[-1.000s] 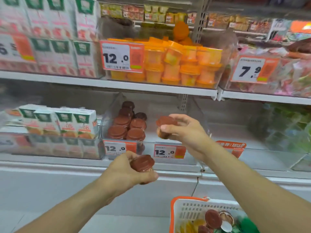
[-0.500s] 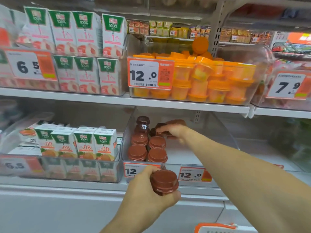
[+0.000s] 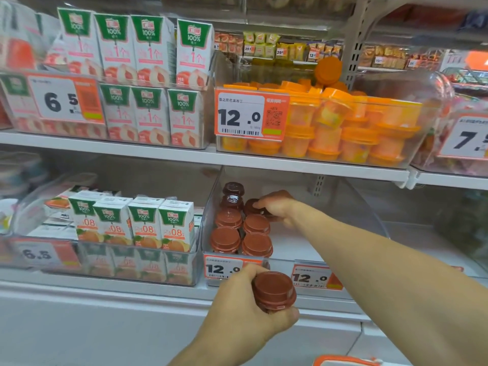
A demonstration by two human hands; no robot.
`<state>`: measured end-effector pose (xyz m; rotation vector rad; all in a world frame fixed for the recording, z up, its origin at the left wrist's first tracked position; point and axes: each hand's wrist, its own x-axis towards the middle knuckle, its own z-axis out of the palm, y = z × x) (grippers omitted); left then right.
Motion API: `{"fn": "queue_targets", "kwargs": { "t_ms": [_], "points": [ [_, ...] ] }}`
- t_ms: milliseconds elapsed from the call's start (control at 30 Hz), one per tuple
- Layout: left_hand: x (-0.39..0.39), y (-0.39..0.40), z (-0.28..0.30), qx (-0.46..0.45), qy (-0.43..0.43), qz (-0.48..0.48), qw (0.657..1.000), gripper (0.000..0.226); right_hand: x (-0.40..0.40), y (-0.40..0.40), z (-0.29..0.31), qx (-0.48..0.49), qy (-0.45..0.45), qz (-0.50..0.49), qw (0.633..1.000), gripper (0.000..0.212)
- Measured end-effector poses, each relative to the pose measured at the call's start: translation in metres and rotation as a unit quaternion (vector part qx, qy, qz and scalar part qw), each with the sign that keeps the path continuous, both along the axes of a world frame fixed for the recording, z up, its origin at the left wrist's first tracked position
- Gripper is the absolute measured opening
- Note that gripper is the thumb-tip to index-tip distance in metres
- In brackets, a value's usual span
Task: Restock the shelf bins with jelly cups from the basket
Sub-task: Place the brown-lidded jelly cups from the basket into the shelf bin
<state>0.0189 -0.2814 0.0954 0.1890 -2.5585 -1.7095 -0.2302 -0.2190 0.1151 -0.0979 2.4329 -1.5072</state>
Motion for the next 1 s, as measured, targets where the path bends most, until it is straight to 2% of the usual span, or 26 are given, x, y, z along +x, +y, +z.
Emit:
{"fn": "queue_targets", "kwargs": {
  "t_ms": [200, 300, 333, 400, 467, 500, 567, 600, 667, 733, 833, 900, 1000],
  "points": [
    [0.0, 0.002, 0.004, -0.014, 0.046, 0.011, 0.999, 0.046, -0.002, 0.003, 0.0, 0.054, 0.041, 0.025, 0.997, 0.028],
    [0.0, 0.002, 0.009, -0.008, 0.066, 0.044, 0.997, 0.059, 0.004, 0.007, 0.012, 0.154, 0.151, -0.007, 0.976, 0.025],
    [0.0, 0.002, 0.01, 0.0, 0.073, 0.06, 0.996, 0.065, 0.01, 0.01, 0.018, 0.15, 0.207, -0.031, 0.966, 0.028],
    [-0.001, 0.001, 0.014, 0.016, 0.093, 0.092, 0.991, 0.067, 0.038, 0.021, 0.033, 0.036, 0.254, -0.016, 0.966, 0.027],
    [-0.004, -0.001, 0.017, 0.033, 0.124, 0.125, 0.984, 0.06, 0.077, 0.038, 0.052, -0.067, 0.172, 0.142, 0.972, 0.028],
    [-0.005, -0.001, 0.019, 0.035, 0.141, 0.137, 0.98, 0.055, 0.095, 0.049, 0.058, -0.076, 0.113, 0.241, 0.961, 0.031],
    [-0.008, -0.001, 0.021, 0.03, 0.162, 0.145, 0.976, 0.049, 0.127, 0.069, 0.063, -0.021, 0.069, 0.375, 0.924, 0.037],
    [-0.008, 0.001, 0.022, 0.027, 0.167, 0.141, 0.975, 0.048, 0.136, 0.077, 0.061, -0.001, 0.081, 0.394, 0.916, 0.042],
    [-0.008, 0.006, 0.024, 0.014, 0.176, 0.133, 0.975, 0.05, 0.144, 0.086, 0.052, -0.03, 0.108, 0.356, 0.928, 0.049],
    [-0.008, 0.011, 0.024, -0.013, 0.188, 0.128, 0.974, 0.058, 0.143, 0.089, 0.047, -0.109, 0.083, 0.312, 0.94, 0.052],
    [-0.008, 0.015, 0.02, -0.114, 0.17, 0.114, 0.972, 0.077, 0.123, 0.09, 0.038, -0.241, 0.04, 0.194, 0.95, 0.061],
    [-0.01, 0.013, 0.018, -0.184, 0.16, 0.106, 0.964, 0.073, 0.097, 0.086, 0.032, -0.283, 0.041, 0.094, 0.954, 0.062],
    [-0.012, 0.011, 0.015, -0.245, 0.143, 0.088, 0.955, 0.063, 0.051, 0.073, 0.018, -0.28, 0.043, -0.026, 0.959, 0.059]
  ]
}}
